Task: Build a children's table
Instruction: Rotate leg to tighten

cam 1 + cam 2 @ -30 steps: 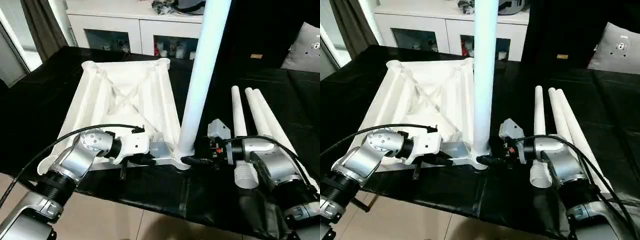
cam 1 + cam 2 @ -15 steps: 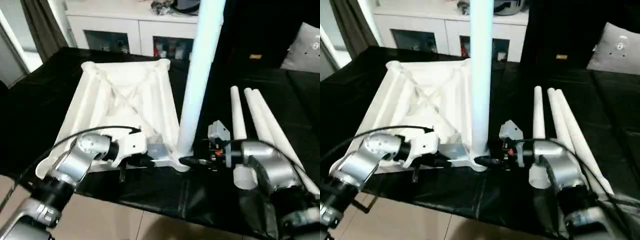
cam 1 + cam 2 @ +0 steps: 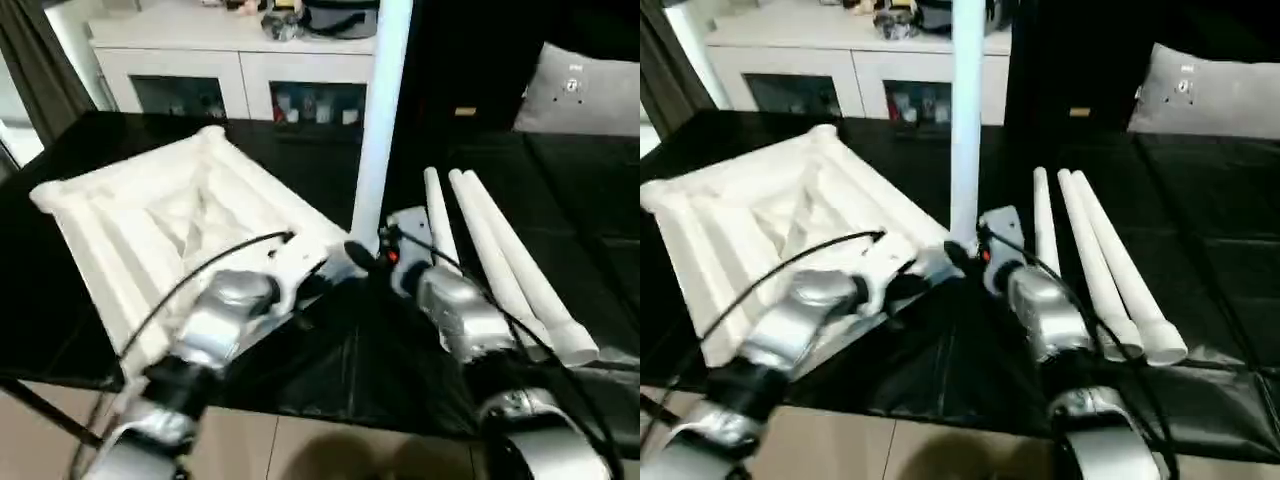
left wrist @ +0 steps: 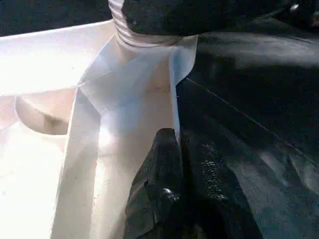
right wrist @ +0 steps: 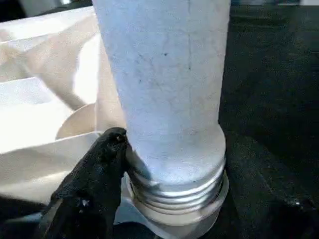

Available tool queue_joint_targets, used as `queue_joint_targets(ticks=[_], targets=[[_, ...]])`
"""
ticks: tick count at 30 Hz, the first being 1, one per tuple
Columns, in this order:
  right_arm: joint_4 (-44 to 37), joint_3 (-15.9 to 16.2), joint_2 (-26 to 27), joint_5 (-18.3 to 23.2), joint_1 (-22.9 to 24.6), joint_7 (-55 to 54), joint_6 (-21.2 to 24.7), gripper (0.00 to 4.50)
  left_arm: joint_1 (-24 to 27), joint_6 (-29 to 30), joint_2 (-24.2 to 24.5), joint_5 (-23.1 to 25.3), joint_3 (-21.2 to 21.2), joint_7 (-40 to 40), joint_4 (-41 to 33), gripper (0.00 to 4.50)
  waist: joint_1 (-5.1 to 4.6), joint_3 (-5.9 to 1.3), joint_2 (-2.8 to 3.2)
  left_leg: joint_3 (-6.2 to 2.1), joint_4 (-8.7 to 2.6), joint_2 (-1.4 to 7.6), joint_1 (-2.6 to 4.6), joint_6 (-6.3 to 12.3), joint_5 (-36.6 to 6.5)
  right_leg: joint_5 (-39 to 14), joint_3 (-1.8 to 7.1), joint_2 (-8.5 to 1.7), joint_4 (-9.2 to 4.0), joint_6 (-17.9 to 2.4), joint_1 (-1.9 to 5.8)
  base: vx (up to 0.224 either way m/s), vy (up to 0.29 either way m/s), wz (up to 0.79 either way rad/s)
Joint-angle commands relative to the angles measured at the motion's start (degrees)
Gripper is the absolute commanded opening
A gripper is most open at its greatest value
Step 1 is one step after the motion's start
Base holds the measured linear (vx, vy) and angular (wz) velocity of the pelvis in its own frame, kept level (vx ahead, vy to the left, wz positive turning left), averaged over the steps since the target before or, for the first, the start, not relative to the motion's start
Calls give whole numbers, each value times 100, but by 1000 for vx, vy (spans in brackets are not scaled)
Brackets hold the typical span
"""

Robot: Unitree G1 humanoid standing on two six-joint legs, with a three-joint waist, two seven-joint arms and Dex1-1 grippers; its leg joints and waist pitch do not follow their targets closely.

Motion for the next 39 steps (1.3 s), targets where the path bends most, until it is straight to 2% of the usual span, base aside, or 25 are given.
queue_joint_targets(ticks=[1, 3, 5, 7, 10, 11, 13, 14, 15, 16, 17, 18, 19, 21, 23, 24, 25, 26, 27, 28, 29, 33, 34, 35, 39], targets=[[201, 303, 369, 35, 146, 300, 128, 340, -137, -169, -266, -18, -552, -107, -82, 0, 1, -218, -5, -93, -474, 218, -95, 393, -1579, -3006, 227, -365, -606, -445, 259, 0, 0, 0], [141, 296, 334, 42, 179, 353, 97, 355, -136, -178, -227, -5, -551, -106, -73, 0, 24, -234, -13, -83, -477, 229, -67, 406, -1589, -2833, 264, -384, -581, -554, 246, 0, 0, 0], [-43, 287, 159, 75, 300, 557, -29, 380, -132, -296, -61, 74, -566, -155, -10, 0, 44, -241, -6, -84, -495, 251, -104, 446, -1434, -2450, 302, -390, -525, -707, 279, 0, 0, 0], [-358, 235, -167, 169, 499, 945, -223, 400, -119, -556, 216, 243, -634, -274, 106, 0, 67, -263, 5, -72, -482, 249, -107, 509, -1335, -2224, 324, -398, -496, -781, 299, 0, 0, 0], [-588, 198, -447, 263, 629, 1321, -325, 418, -93, -701, 372, 335, -641, -380, 173, 0, 124, -277, -19, -46, -468, 256, -111, 637, -1055, -1868, 347, -392, -455, -938, 312, 0, 0, 0], [-674, 179, -643, 260, 676, 1507, -413, 435, -79, -800, 464, 328, -656, -470, 191, 0, 176, -301, -3, -36, -441, 256, -119, 702, -757, -1564, 353, -395, -415, -1036, 334, 0, 0, 0], [-768, 147, -921, 278, 720, 1810, -505, 444, -46, -927, 601, 287, -693, -640, 177, 0, 192, -321, -13, -38, -424, 256, -160, 776, -438, -1221, 353, -395, -348, -1137, 370, 0, 0, 0], [-820, 138, -1077, 308, 737, 2025, -543, 444, -21, -1010, 686, 270, -723, -753, 161, 0, 206, -356, -14, -44, -396, 254, -174, 860, -260, -916, 351, -391, -308, -1207, 386, 0, 0, 0], [-867, 130, -1231, 340, 749, 2252, -599, 444, 8, -1124, 780, 237, -763, -899, 144, 0, 216, -375, -9, -47, -381, 260, -170, 916, -120, -680, 355, -389, -269, -1267, 382, 0, 0, 0], [-883, 133, -1469, 385, 734, 2629, -646, 444, 33, -1224, 905, 202, -823, -1099, 150, 0, 217, -398, 36, -51, -342, 265, -174, 1069, 202, -170, 350, -371, -209, -1386, 365, 0, 0, 0], [-847, 158, -1571, 356, 707, 2767, -702, 444, 38, -1283, 970, 190, -857, -1202, 163, 0, 216, -404, 22, -54, -319, 274, -187, 1237, 414, 164, 345, -361, -161, -1494, 360, 0, 0, 0], [-839, 163, -1594, 350, 701, 2798, -714, 444, 39, -1296, 984, 187, -865, -1224, 166, 0, 223, -388, 62, -52, -319, 274, -189, 1297, 427, 180, 338, -366, -163, -1533, 349, 0, 0, 0], [-756, 265, -1793, 270, 635, 3123, -828, 444, 52, -1443, 1130, 189, -943, -1441, 189, 0, 222, -380, 48, -39, -316, 269, -188, 1337, 316, 31, 328, -375, -187, -1544, 355, 0, 0, 0], [-662, 416, -2002, 195, 524, 3547, -965, 444, 69, -1701, 1322, 198, -1043, -1756, 214, 0, 230, -356, 30, -26, -337, 274, -191, 1298, 65, -352, 321, -379, -234, -1496, 363, 0, 0, 0], [-598, 465, -2062, 195, 426, 3730, -1016, 444, 93, -1857, 1424, 146, -1085, -1984, 181, 0, 239, -332, 38, -22, -369, 288, -173, 1101, -269, -883, 320, -378, -289, -1400, 352, 0, 0, 0], [-583, 480, -2077, 200, 401, 3781, -1033, 444, 99, -1894, 1451, 128, -1095, -2048, 171, 0, 237, -329, 38, -17, -377, 289, -167, 1049, -355, -982, 322, -378, -302, -1382, 350, 0, 0, 0], [-552, 525, -2100, 221, 336, 3940, -1043, 444, 117, -2019, 1535, 95, -1139, -2222, 139, 0, 243, -324, -6, -9, -387, 294, -158, 963, -441, -1093, 332, -373, -317, -1342, 346, 0, 0, 0], [-520, 588, -2127, 235, 276, 4145, -1097, 444, 140, -2171, 1628, 48, -1181, -2422, 103, 0, 269, -327, 24, -15, -394, 294, -154, 921, -488, -1143, 330, -374, -308, -1337, 346, 0, 0, 0], [-496, 635, -2145, 244, 238, 4298, -1136, 444, 156, -2275, 1695, 16, -1211, -2563, 78, 0, 271, -326, 31, -11, -396, 303, -156, 896, -492, -1138, 336, -374, -300, -1328, 344, 0, 0, 0], [-464, 673, -2150, 260, 205, 4445, -1139, 444, 169, -2346, 1758, -14, -1237, -2692, 50, 0, 281, -327, -17, -9, -396, 305, -157, 898, -499, -1138, 335, -373, -302, -1320, 340, 0, 0, 0], [-438, 698, -2152, 274, 183, 4544, -1140, 418, 177, -2386, 1798, -36, -1252, -2776, 33, 0, 326, -335, 18, -3, -389, 316, -150, 906, -400, -1008, 345, -375, -269, -1338, 333, 0, 0, 0], [-252, 931, -2195, 192, 94, 5015, -1230, 405, 165, -2523, 1969, -17, -1327, -3008, 8, 0, 386, -352, 17, -2, -370, 331, -143, 980, -123, -596, 352, -378, -204, -1469, 321, 0, 0, 0], [-222, 960, -2197, 191, 82, 5087, -1220, 388, 164, -2550, 1976, -10, -1319, -3035, 16, 0, 399, -360, 6, -2, -368, 332, -148, 991, -69, -538, 355, -382, -185, -1476, 336, 0, 0, 0], [-197, 1042, -2187, 172, 69, 5223, -1210, 376, 158, -2602, 2001, -9, -1319, -3104, 20, 0, 411, -363, -11, -3, -366, 333, -149, 1013, -20, -508, 355, -386, -174, -1487, 336, 0, 0, 0], [-139, 1087, -2153, 154, 34, 5326, -1247, 344, 143, -2668, 2025, -35, -1329, -3178, 37, 0, 437, -355, -11, 11, -367, 324, -147, 977, -98, -699, 358, -393, -202, -1443, 333, 0, 0, 0]])
